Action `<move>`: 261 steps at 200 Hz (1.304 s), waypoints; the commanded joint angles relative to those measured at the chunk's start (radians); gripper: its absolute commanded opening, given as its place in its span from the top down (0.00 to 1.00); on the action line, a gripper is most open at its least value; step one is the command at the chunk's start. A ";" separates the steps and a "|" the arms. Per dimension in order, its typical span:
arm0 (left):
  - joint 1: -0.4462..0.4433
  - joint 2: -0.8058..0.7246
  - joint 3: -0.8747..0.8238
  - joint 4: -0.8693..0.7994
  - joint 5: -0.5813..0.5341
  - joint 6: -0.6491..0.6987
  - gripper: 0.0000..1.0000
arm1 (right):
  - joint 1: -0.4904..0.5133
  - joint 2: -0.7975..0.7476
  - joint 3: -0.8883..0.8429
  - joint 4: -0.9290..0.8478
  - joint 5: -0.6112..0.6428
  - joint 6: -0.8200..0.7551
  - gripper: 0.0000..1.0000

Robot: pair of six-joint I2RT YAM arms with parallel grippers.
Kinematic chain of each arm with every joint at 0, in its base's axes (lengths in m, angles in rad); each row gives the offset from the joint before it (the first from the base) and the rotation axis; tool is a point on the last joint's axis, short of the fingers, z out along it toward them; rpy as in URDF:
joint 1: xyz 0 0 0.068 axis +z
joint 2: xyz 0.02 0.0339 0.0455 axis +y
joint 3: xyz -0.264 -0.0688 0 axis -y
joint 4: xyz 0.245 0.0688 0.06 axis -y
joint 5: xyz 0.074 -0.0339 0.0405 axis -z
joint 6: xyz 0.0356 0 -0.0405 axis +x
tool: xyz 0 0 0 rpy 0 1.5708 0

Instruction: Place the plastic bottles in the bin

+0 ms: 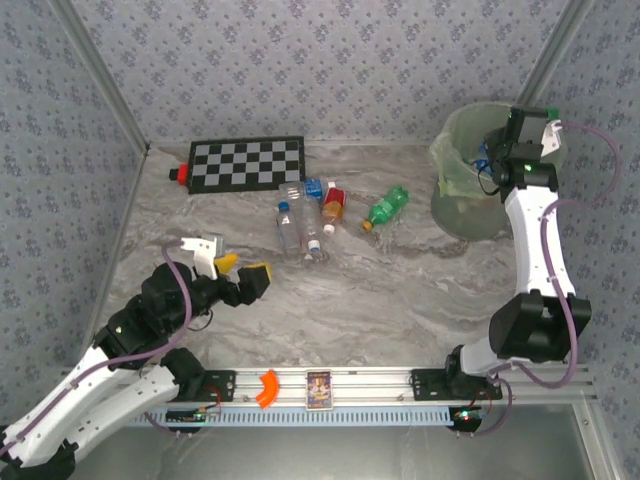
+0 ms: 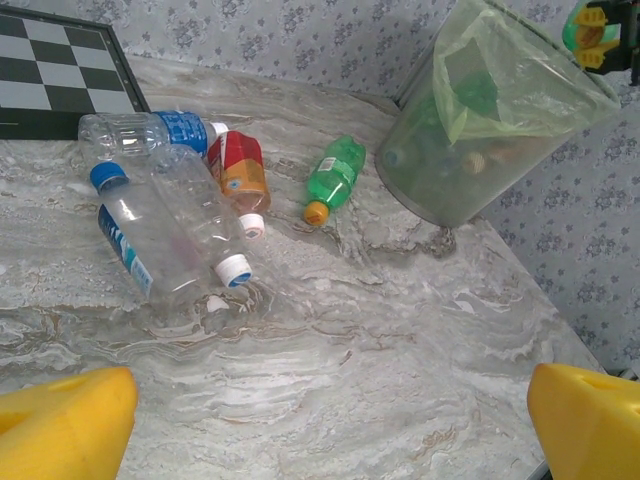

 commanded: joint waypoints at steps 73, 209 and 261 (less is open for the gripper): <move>-0.004 -0.027 -0.012 -0.026 -0.034 0.011 0.00 | 0.042 0.135 0.252 -0.039 -0.012 -0.042 0.00; -0.004 0.083 -0.055 0.009 -0.079 0.000 0.00 | 0.227 -0.119 0.005 0.011 0.037 -0.320 0.00; -0.004 0.173 -0.073 0.105 -0.036 -0.025 0.00 | 0.389 -0.210 -0.159 0.058 0.107 -0.418 0.00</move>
